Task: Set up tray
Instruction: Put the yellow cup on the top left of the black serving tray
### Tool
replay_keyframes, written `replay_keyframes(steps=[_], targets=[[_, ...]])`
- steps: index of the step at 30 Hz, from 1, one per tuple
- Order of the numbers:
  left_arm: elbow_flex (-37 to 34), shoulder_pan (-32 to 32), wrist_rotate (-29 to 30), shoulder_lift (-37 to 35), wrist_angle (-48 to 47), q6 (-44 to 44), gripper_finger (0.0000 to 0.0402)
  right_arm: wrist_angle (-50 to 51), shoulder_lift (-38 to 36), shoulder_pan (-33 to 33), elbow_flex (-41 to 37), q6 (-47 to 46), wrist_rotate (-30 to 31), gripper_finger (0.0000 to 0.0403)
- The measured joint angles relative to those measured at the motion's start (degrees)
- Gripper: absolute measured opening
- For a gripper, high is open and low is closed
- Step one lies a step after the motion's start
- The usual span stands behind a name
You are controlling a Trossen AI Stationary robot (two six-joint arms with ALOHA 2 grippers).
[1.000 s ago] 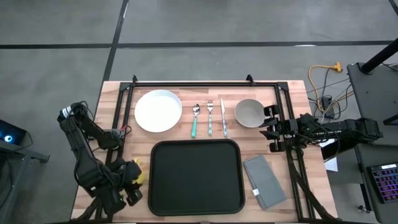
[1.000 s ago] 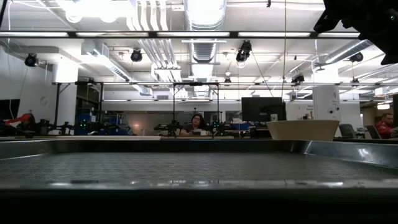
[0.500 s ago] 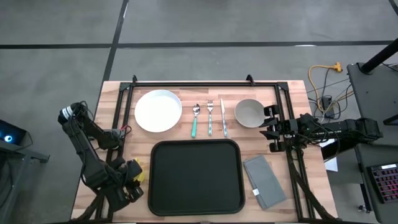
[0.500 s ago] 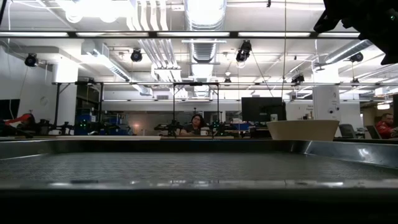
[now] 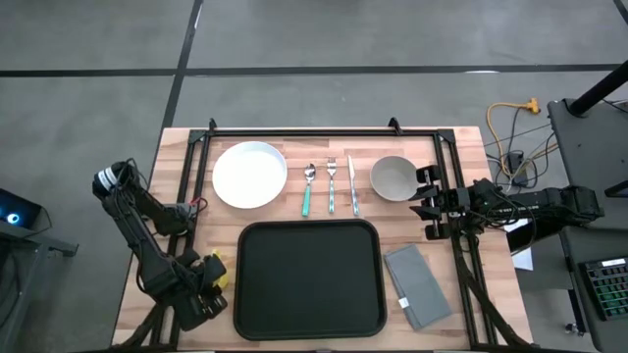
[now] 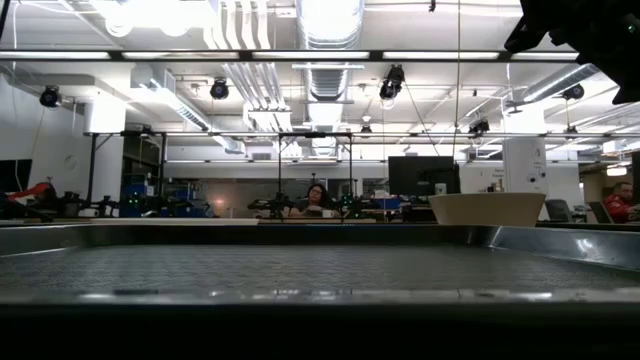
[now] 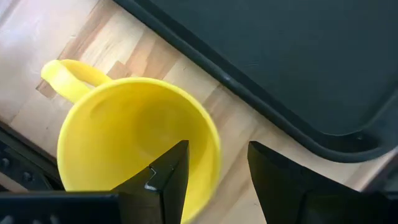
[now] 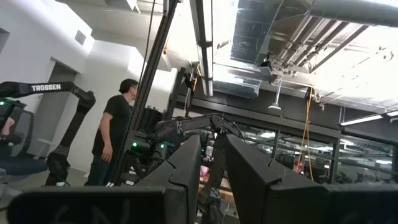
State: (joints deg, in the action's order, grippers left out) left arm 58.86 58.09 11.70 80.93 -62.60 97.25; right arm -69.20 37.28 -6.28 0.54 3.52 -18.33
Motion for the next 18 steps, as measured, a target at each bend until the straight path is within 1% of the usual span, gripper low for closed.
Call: replay_keyframes(steps=[7, 9, 11, 12, 14, 15, 18], targets=[[-4.1, 0.0, -4.6, 0.0, 1.3, 1.2, 0.0150, 0.0, 0.0, 0.0, 0.0, -0.1, 0.0, 0.0068], [-4.9, 0.0, -7.1, 0.0, 2.0, 1.2, 0.0144, 0.0, 0.0, 0.0, 0.0, 0.0, 0.0, 0.0068], [-5.3, -0.1, -9.1, 0.0, 2.4, 0.6, 0.0120, 0.0, 0.0, 0.0, 0.0, -0.1, 0.0, 0.0068], [-5.3, -0.1, -9.5, 0.0, 2.3, 0.3, 0.0098, 0.0, 0.0, 0.0, 0.0, -0.1, 0.0, 0.0068], [-5.1, -0.1, -9.9, 0.0, 2.4, -0.7, 0.0037, 0.0, 0.0, 0.0, 0.0, 0.0, 0.0, 0.0068], [-4.8, -0.1, -10.1, 0.0, 2.4, -1.1, 0.0020, 0.0, 0.0, 0.0, 0.0, 0.0, 0.0, 0.0068], [-3.9, -0.1, -10.1, 0.0, 2.4, -2.8, 0.0005, 0.0, 0.0, 0.0, 0.0, 0.0, 0.0, 0.0068]])
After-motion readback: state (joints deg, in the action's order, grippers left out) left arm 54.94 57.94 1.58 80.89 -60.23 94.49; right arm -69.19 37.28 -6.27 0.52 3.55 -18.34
